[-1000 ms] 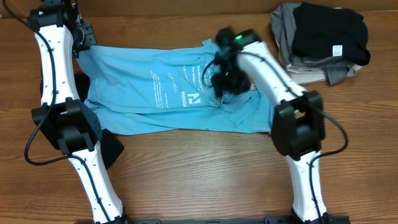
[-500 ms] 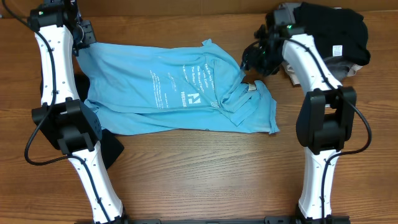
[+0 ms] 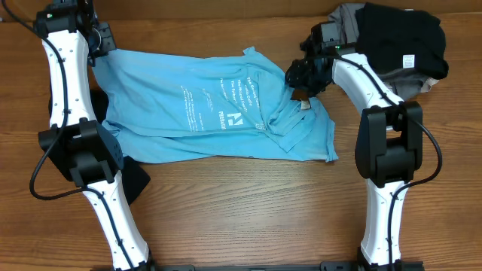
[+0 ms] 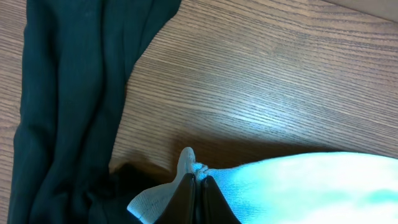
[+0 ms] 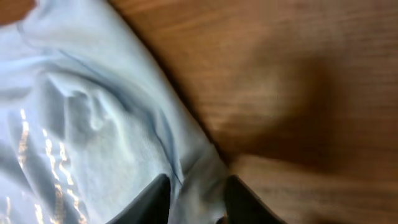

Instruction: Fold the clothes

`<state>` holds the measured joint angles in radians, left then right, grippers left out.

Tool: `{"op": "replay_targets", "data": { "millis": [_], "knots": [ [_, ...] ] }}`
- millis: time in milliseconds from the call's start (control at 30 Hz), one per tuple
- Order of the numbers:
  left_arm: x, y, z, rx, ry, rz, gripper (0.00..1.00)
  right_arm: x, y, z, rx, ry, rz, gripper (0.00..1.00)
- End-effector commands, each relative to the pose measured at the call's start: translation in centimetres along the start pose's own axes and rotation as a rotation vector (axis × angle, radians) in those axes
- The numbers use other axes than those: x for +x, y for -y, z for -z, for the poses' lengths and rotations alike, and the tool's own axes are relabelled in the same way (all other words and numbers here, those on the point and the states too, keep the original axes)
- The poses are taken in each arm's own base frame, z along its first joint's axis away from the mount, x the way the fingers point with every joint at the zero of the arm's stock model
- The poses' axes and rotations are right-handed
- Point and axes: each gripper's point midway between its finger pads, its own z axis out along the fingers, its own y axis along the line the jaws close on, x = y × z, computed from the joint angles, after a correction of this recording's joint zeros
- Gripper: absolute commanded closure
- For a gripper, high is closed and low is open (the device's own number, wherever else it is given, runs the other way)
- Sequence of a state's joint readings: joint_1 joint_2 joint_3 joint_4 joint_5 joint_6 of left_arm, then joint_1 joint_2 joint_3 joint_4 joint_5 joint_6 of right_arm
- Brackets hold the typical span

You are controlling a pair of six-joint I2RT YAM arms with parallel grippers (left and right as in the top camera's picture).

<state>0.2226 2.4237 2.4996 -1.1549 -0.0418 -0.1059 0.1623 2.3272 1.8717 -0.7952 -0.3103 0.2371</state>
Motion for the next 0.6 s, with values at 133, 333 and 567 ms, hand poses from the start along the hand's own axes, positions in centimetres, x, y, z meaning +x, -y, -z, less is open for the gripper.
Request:
{"op": "replay_targets", "data": {
  "millis": [133,333,567],
  "knots": [
    [-0.5,0.0,0.5,-0.006,0.020,0.057,0.96,-2.3,-0.6,0.4,-0.035,0.085,0.003,0.96],
    [-0.5,0.2,0.5,-0.004,0.021,0.055,0.96,-1.9,-0.3,0.4,-0.023,0.068,-0.004,0.96],
    [-0.5,0.3,0.5,-0.003,0.020,0.053,0.96,0.3,1.1,0.0,0.060,-0.004,-0.029,0.38]
  ]
}}
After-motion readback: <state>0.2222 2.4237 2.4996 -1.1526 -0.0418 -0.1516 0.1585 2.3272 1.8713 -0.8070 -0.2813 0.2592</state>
